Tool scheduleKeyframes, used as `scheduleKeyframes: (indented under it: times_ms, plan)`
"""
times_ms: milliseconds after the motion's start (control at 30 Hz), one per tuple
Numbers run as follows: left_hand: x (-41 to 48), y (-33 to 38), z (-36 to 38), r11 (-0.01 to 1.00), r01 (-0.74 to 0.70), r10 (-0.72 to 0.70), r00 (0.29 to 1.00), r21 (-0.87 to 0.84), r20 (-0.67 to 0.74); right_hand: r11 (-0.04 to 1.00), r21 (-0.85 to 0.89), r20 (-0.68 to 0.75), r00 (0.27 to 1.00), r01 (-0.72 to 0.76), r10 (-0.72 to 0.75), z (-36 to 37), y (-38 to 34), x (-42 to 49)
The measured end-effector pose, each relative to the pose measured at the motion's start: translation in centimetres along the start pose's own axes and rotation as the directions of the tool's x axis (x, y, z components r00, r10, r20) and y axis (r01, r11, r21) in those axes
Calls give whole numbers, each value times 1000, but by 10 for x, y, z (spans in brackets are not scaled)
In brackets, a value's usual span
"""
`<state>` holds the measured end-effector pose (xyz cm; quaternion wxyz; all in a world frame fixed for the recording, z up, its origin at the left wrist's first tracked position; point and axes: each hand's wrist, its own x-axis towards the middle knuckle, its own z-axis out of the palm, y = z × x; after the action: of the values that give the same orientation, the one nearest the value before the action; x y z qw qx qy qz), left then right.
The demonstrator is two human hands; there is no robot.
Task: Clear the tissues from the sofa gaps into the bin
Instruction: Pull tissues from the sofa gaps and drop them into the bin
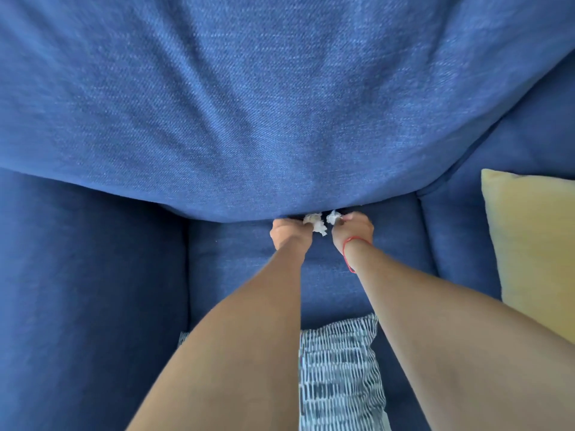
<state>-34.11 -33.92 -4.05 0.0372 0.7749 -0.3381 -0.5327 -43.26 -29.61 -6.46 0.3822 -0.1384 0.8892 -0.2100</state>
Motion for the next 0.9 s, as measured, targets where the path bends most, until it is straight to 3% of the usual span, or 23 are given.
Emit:
scheduleKeyframes:
  times_ms: [200, 500, 700, 900]
  plan:
    - [-34, -27, -49, 999, -36, 36, 999, 35, -6, 995, -23, 12, 995, 101, -101, -20, -4, -55]
    - [-94, -42, -181, 986, -148, 134, 975, -73, -177, 944, 42, 119, 937, 326, -329, -9, -69, -170]
    - [-95, -83, -318, 952, -287, 225, 896, -111, -383, 890, 66, 211, 865, 451, -455, 61, -125, -268]
    - [-82, -153, -461, 933, -295, 142, 830, -208, -540, 816, 27, 375, 751, 578, -544, 175, -173, -375]
